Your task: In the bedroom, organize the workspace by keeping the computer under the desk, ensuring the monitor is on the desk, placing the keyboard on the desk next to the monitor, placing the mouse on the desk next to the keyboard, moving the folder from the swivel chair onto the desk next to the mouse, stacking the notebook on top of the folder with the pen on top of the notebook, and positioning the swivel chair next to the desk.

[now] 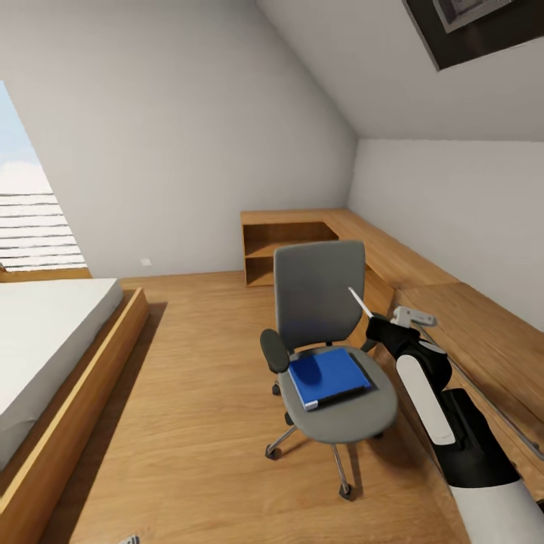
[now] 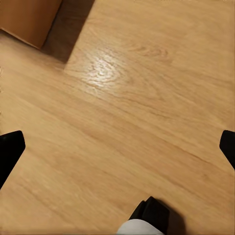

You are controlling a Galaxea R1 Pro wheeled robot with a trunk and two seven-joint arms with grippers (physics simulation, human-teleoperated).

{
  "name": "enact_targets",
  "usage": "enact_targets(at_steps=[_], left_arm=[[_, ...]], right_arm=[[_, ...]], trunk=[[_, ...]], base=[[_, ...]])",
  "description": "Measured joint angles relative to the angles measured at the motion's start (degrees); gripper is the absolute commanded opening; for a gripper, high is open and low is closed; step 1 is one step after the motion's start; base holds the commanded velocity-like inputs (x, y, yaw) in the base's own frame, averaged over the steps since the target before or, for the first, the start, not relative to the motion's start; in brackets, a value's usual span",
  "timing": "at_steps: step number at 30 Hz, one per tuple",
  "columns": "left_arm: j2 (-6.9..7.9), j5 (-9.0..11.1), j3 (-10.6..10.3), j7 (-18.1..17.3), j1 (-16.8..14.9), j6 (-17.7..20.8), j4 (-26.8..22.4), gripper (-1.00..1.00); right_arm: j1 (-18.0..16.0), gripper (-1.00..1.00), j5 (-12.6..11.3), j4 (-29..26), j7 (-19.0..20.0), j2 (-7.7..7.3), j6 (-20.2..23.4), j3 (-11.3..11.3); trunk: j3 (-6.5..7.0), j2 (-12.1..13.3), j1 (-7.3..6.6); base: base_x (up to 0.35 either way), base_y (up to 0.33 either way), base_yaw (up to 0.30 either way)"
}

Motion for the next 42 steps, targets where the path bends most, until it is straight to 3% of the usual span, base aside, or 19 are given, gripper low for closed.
enact_targets(at_steps=[16,19,23,38,42], left_arm=[[-0.04,-0.13,0.04,0.00,0.00,-0.14,0.05,1.00],[-0.05,-0.07,0.03,0.00,0.00,-0.17,0.10,1.00],[-0.04,-0.06,0.04,-0.01,0.00,-0.18,1.09,1.00],[-0.04,0.06,0.08,-1.93,-0.01,-0.18,2.92,1.00],[-0.04,0.08,0.07,-2.16,-0.01,-0.19,2.95,1.00]], right_arm=[[0.35,-1.00,-0.09,1.10,0.28,1.03,-0.22,0.29],[0.41,-1.00,-0.18,1.12,0.18,2.67,-0.27,0.28],[0.76,-1.00,-0.17,1.09,0.13,3.37,-0.23,0.33],[2.46,-1.00,0.13,0.78,-0.08,3.62,-2.43,0.20],[2.76,-1.00,-0.02,0.86,-0.08,3.63,-3.33,0.20]], trunk=[[2.87,6.42,-3.52],[3.41,7.62,-4.17],[4.13,9.23,-5.05],[6.83,15.25,-8.35],[6.91,15.26,-8.36]], base=[[0.000,0.000,0.000],[0.000,0.000,0.000],[0.000,0.000,0.000],[0.000,0.000,-0.002],[0.000,0.000,-0.102]])
